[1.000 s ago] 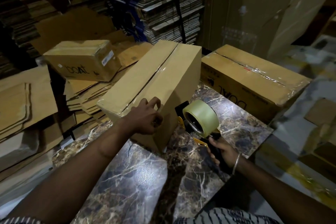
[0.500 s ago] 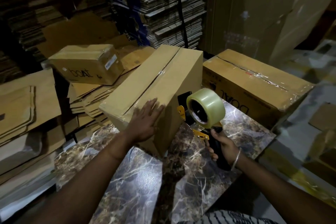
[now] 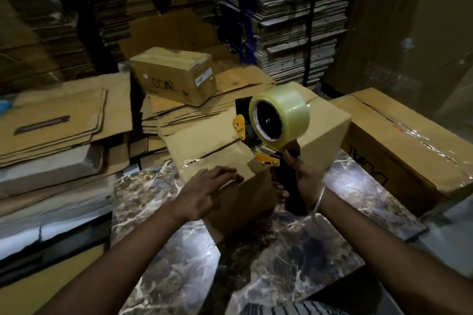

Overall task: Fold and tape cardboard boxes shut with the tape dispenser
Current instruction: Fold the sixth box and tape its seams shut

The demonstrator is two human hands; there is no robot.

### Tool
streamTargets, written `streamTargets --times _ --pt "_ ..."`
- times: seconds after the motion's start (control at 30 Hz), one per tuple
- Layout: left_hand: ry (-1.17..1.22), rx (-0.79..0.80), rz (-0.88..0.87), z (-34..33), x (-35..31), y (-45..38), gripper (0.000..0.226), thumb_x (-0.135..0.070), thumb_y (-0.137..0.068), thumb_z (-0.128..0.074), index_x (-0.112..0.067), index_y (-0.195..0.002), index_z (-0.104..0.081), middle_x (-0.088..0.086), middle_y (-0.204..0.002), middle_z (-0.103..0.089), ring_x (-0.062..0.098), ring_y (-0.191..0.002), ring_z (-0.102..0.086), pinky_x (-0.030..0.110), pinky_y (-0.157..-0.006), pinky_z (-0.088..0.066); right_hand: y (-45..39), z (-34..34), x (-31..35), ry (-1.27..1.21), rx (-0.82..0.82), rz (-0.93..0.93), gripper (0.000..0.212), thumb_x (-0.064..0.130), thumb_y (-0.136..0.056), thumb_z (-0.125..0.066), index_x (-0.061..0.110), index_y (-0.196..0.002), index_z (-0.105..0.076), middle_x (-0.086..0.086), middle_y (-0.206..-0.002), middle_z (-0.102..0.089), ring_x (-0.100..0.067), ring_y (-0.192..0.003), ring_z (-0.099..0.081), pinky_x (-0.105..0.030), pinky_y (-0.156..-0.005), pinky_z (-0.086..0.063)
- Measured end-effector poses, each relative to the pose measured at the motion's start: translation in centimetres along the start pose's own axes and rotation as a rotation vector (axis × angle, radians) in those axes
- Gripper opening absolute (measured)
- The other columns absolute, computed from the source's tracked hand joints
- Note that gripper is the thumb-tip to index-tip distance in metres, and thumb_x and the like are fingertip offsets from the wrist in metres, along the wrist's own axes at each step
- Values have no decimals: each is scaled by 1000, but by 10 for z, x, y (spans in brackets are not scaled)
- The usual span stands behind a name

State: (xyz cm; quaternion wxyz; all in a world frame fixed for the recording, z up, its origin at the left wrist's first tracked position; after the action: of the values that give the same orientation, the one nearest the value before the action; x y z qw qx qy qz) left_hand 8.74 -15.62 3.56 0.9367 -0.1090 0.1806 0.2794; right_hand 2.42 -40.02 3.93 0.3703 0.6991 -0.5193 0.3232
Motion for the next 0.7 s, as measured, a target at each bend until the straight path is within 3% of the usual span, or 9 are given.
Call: streamTargets --times 0.1,0.17,0.27,0.33,0.4,0.47,0.57,0.63,0.7 --pt "55 -50 16 4 0 35 55 -50 -89 -42 -29 -138 -56 -1 -148 -48 17 -133 -49 31 -96 -39 -13 -32 -5 83 38 -90 57 67 -77 -58 10 -76 -55 -7 -59 -40 -16 -41 -35 -25 -44 -28" --pt "28 -58 64 2 7 55 47 -59 -93 -49 -42 -137 -51 -8 -148 -48 12 -135 -47 41 -103 -41 -23 -56 -12 59 87 -115 58 68 -80 -54 11 -70 -51 -6 -59 -38 -16 -40 -35 -25 -44 -27" --pt "-10 -87 161 -6 13 88 58 -51 -82 -53 -50 -138 -43 -18 -152 -42 4 -143 -36 53 -109 -34 -38 -84 -25 -6 135 -173 60 71 -77 -57 13 -68 -51 -4 -60 -35 -16 -43 -33 -27 -46 -24" --pt "-11 -247 225 -14 14 110 57 -58 -86 -47 -42 -141 -48 -16 -153 -43 6 -146 -32 56 -113 -27 -44 -96 -34 -33 183 -211 65 74 -65 -71 12 -69 -53 -4 -62 -35 -16 -45 -33 -27 -48 -26" --pt "92 -506 283 -27 10 128 55 -49 -91 -53 -27 -142 -54 -9 -154 -44 15 -148 -33 61 -114 -30 -49 -102 -42 -54 217 -228 71 75 -56 -78 10 -71 -54 -4 -63 -36 -17 -46 -34 -27 -49 -29" --pt "323 -809 384 -40 1 136 48 -37 -98 -49 -14 -140 -58 -2 -154 -45 21 -147 -34 55 -114 -35 -51 -105 -48 -68 238 -229 73 76 -54 -78 9 -72 -54 -5 -63 -36 -16 -45 -34 -26 -48 -31" --pt "668 -1166 625 -54 -12 129 51 -36 -104 -33 -12 -147 -45 -7 -156 -40 8 -146 -33 29 -117 -32 -54 -103 -51 -86 259 -227 72 76 -59 -75 9 -72 -55 -5 -64 -35 -16 -44 -35 -26 -47 -33" --pt "913 -1243 688 -59 -15 120 52 -39 -105 -27 -21 -153 -33 -12 -158 -35 3 -146 -32 25 -117 -32 -56 -100 -50 -104 265 -233 73 76 -59 -75 8 -72 -55 -6 -64 -36 -16 -44 -36 -26 -47 -35" --pt "1016 -1216 744 -62 -9 119 49 -41 -109 -21 -28 -157 -22 -14 -161 -26 6 -147 -29 22 -115 -33 -57 -98 -49 -102 252 -241 75 78 -56 -76 8 -72 -55 -5 -62 -37 -16 -44 -36 -25 -46 -36"
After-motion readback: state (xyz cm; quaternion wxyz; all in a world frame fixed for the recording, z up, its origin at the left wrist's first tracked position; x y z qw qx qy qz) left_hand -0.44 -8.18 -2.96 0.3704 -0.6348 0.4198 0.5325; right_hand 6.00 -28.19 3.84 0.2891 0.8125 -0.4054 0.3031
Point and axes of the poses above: each hand's wrist, its own y-axis away from the middle knuckle, its own z-axis out of the back of the hand, x = y × z, the point moved 2 cm from there along -y, towards the middle knuckle
